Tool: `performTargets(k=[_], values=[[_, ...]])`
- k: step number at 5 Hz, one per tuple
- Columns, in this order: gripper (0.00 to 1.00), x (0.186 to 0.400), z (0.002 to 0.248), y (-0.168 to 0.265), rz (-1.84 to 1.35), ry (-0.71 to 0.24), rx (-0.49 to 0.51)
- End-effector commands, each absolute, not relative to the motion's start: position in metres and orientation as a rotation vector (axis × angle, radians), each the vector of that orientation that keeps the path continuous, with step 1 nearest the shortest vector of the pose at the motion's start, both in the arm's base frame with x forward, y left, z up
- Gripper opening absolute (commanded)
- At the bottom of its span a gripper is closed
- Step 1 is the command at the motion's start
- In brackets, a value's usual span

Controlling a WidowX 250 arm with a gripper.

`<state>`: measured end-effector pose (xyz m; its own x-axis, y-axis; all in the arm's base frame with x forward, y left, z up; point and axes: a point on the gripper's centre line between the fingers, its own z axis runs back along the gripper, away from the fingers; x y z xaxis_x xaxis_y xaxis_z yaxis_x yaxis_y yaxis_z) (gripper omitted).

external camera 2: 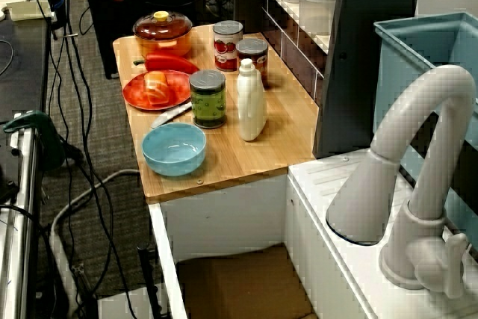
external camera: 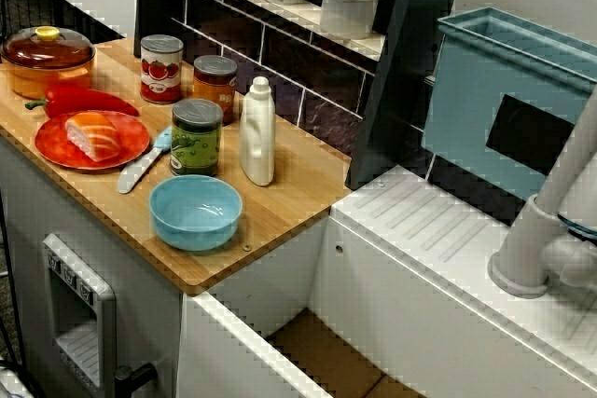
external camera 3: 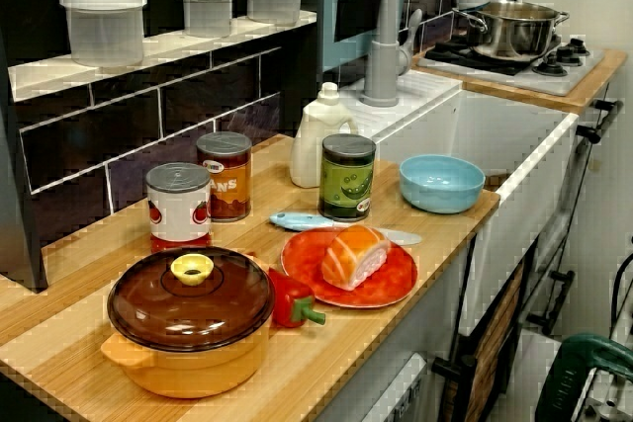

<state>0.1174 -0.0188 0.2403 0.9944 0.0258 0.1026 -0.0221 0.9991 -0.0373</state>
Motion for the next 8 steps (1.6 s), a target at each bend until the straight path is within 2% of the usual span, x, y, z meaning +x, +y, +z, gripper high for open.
performTargets(k=[1, 2, 4, 6, 8], values=[[1.00, 0.117, 0.240, -0.019, 0.024, -0.103, -0.036], [1.00, 0.128, 0.246, -0.013, 0.033, -0.102, -0.044], [1.00, 0.164, 0.229, 0.010, 0.081, -0.108, 0.036], [1.00, 0.202, 0.214, 0.035, 0.092, -0.186, 0.113], [1.00, 0.254, 0.198, 0.029, 0.156, -0.183, 0.137]])
